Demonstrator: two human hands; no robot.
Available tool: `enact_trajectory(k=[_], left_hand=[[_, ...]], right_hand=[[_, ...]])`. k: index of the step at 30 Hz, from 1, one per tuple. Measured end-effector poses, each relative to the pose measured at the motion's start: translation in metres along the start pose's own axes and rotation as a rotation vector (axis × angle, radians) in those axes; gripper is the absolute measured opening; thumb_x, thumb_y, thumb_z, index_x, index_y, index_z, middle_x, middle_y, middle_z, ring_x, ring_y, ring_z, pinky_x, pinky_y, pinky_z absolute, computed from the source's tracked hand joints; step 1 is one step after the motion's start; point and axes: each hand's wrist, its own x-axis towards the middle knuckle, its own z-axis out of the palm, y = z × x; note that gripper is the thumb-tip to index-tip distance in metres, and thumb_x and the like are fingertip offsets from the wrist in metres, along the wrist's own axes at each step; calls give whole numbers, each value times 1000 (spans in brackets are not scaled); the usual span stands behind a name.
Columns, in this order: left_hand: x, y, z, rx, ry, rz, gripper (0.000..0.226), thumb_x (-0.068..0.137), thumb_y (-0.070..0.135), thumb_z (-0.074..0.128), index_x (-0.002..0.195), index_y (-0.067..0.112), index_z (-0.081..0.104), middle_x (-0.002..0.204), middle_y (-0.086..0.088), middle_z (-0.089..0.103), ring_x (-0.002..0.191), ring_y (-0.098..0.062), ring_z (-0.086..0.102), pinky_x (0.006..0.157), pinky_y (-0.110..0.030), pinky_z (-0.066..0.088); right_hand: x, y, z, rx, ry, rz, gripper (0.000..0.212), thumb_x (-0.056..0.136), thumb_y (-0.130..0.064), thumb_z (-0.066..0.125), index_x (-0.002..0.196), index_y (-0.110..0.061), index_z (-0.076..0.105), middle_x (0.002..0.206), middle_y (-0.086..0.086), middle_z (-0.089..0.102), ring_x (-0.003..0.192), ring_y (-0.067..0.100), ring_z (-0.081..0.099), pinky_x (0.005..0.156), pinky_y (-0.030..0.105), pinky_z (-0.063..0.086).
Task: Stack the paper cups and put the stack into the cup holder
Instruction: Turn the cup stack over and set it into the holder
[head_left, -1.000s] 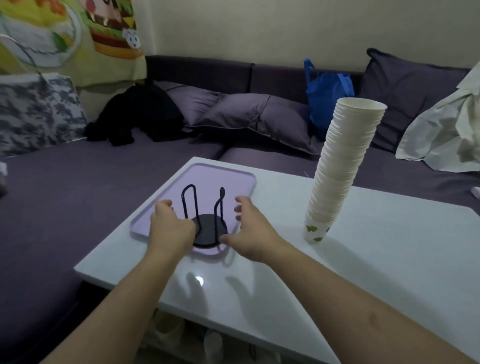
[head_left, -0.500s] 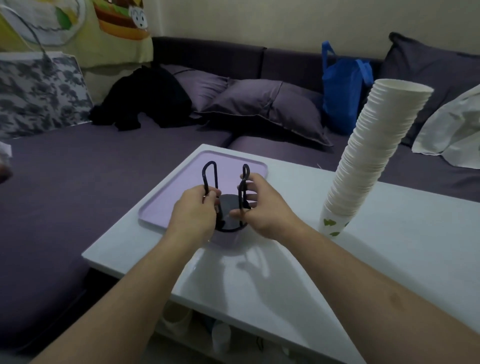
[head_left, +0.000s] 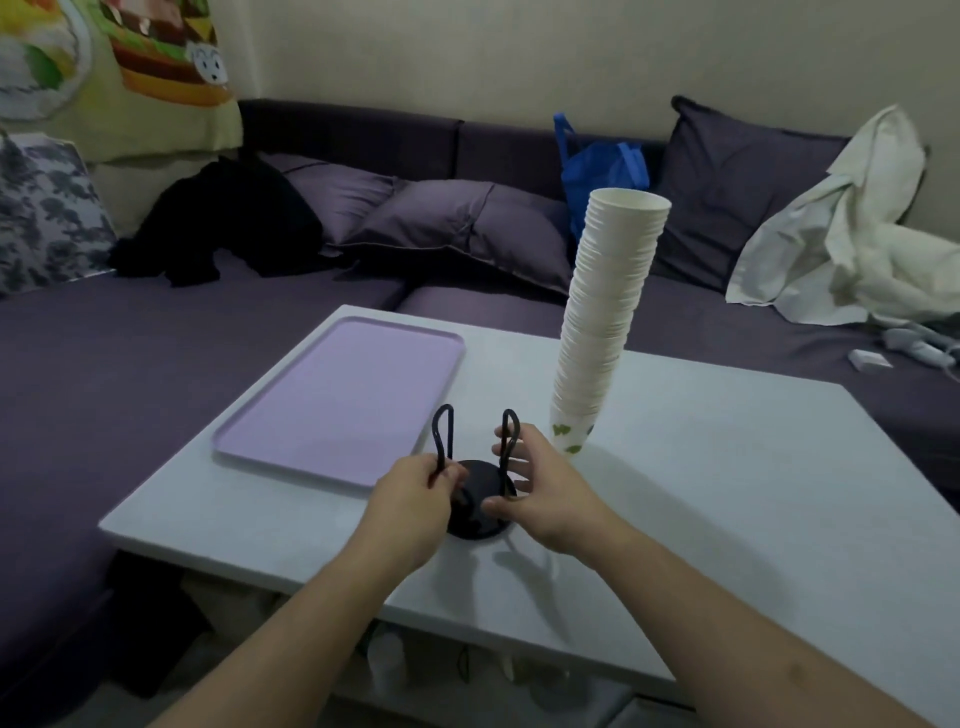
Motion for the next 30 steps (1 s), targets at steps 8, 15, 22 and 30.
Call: enact_trajectory(k=[8,15,22,30], left_hand=[[11,17,-23,-176,191,-13,37,89,-8,52,113,18,64,108,3,73,108,-20,70,91,-35,55],[23,133,-22,-229,205,463,52,86,7,68,134,24,56,133,5,61,117,-8,63,85,-16,53],[60,221,15,-110,-34,685,80,86,37,73,158,40,40,159,10,35,138,-17,48,115,-44,46],[74,206,24,-100,74,676,52,89,46,74,138,34,60,134,10,57,115,-18,67,98,-46,60]], right_hand=[[-3,5,-42,-74,157,203,43,75,-1,58,111,-23,66,116,-2,69,110,18,68,87,37,62],[9,14,-79,-9,483,298,57,82,-18,81,128,-9,47,122,6,53,83,12,54,60,30,45],[36,25,-81,127,441,102,67,79,-11,88,135,-24,54,107,-13,62,91,5,62,61,9,45],[31,32,-80,198,427,63,51,80,-17,85,119,-38,59,108,-11,73,99,16,70,78,29,54]])
